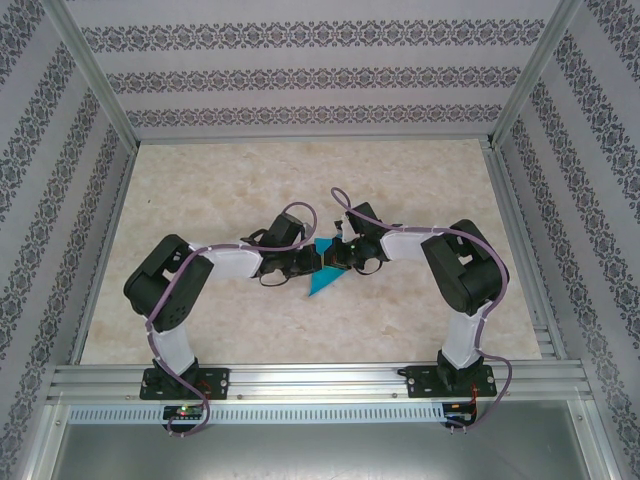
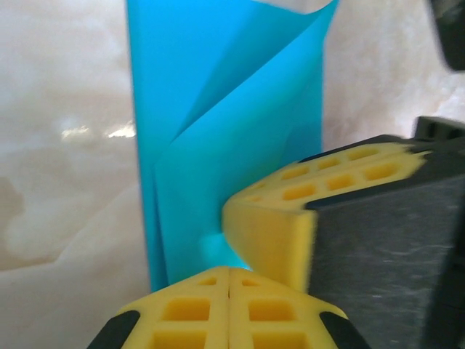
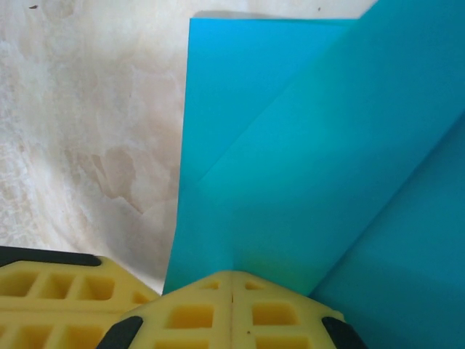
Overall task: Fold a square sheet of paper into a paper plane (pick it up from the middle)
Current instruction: Fourth fold the wing at the center of the table.
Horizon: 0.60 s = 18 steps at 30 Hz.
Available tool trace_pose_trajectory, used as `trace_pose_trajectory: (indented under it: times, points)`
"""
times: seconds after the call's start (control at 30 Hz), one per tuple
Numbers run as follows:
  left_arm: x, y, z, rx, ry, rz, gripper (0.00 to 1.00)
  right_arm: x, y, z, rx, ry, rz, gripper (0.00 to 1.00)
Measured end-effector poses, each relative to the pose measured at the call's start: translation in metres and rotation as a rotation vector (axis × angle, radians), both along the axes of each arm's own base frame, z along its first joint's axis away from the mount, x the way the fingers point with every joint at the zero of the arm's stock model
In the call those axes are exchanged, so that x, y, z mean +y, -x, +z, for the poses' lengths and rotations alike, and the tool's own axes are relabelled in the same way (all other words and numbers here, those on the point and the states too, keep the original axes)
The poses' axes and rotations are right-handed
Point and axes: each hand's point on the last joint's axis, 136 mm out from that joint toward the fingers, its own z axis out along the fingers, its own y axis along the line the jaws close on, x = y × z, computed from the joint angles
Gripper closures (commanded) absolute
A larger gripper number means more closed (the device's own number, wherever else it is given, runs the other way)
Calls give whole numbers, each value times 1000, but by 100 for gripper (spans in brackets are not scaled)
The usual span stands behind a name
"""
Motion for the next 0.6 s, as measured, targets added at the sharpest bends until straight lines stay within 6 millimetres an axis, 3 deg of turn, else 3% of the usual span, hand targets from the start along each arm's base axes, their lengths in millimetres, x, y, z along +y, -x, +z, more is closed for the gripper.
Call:
trace_pose_trajectory:
  times: [0.17,0.4,0.6]
  points:
    - [3,3,-10,26,-21,-1,94,1,0,0,2,-7,4,93]
    - [3,4,-10,24,-23,-4,95,1,-2,4,7,-17,-4,79]
    - [3,4,-10,24,-24,-4,95,-10,-9,19,-26,9,-42,74]
